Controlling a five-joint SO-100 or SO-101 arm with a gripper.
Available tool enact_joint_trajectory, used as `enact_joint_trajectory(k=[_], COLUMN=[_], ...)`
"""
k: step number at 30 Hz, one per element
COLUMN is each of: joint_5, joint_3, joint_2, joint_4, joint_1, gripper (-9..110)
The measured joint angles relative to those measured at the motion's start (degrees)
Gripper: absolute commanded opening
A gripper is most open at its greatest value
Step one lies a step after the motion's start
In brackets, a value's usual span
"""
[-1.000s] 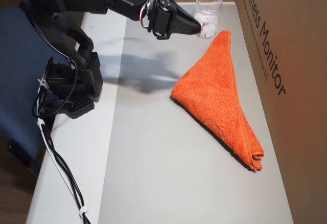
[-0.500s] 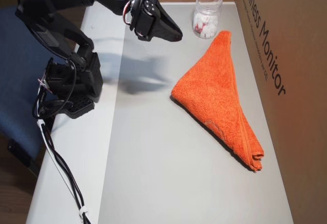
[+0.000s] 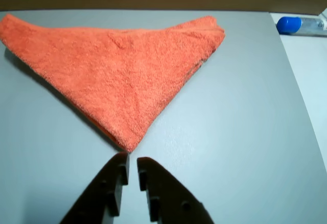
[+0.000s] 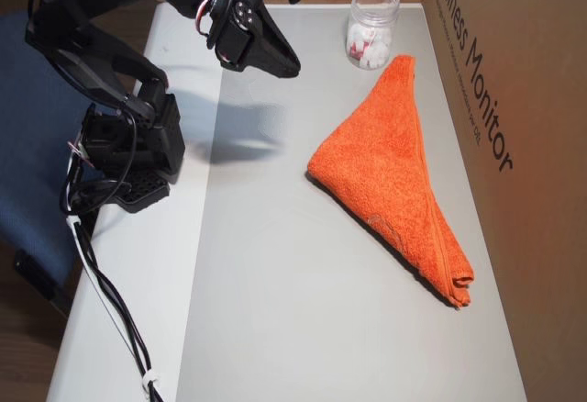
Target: Fold the blanket.
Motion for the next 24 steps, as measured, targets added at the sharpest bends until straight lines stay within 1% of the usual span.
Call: enact_joint_trajectory(k=[24], joint_5=[0.0], joint_3=[21.4], joint_2=[20.3], joint_4=[2.0], joint_1=[0.0], gripper=[0])
